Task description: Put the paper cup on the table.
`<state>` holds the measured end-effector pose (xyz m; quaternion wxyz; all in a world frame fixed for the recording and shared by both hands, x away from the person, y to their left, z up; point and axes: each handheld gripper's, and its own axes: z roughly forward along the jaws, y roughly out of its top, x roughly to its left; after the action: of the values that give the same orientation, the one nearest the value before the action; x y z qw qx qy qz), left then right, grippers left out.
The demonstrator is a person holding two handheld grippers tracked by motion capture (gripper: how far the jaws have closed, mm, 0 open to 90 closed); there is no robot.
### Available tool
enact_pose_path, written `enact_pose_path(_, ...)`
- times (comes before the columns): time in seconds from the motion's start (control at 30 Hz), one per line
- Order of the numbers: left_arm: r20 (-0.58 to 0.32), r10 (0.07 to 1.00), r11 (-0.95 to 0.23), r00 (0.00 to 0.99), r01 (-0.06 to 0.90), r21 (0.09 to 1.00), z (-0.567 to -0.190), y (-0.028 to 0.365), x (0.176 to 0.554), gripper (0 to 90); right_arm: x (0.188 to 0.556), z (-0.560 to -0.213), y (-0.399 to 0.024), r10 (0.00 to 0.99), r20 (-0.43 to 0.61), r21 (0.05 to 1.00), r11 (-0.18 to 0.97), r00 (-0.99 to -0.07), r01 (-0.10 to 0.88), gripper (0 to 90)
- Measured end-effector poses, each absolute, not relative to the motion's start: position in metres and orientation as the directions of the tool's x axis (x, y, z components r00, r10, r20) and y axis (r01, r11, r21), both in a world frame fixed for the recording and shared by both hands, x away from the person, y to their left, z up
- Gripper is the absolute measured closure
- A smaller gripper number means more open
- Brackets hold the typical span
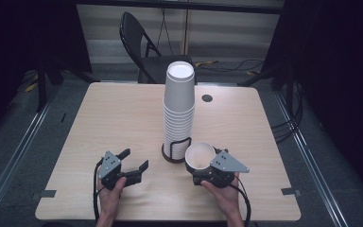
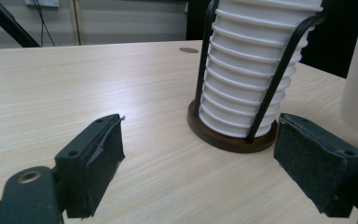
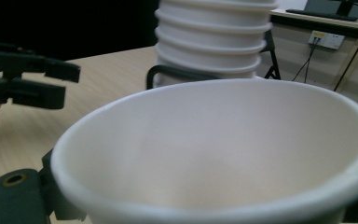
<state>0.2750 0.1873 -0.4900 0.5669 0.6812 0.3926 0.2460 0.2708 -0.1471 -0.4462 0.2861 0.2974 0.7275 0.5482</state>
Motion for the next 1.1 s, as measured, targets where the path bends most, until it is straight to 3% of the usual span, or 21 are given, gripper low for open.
enact_pose_path(0.33, -0.048, 0.846, -0.079, 0.53, 0.214, 0.974, -0.495, 0.183, 0.268, 15.7, 0.29, -0.436, -0.17, 0.79, -0.023, 0.978, 0.147, -0.613, 0.151, 10.5)
enact_pose_path(1.1, -0.052, 0.847, -0.049, 0.528, 0.175, 0.983, -0.497, 0.184, 0.262, 16.0, 0.344, -0.431, -0.191, 0.849, 0.06, 0.979, 0.052, -0.525, 0.196, 10.4)
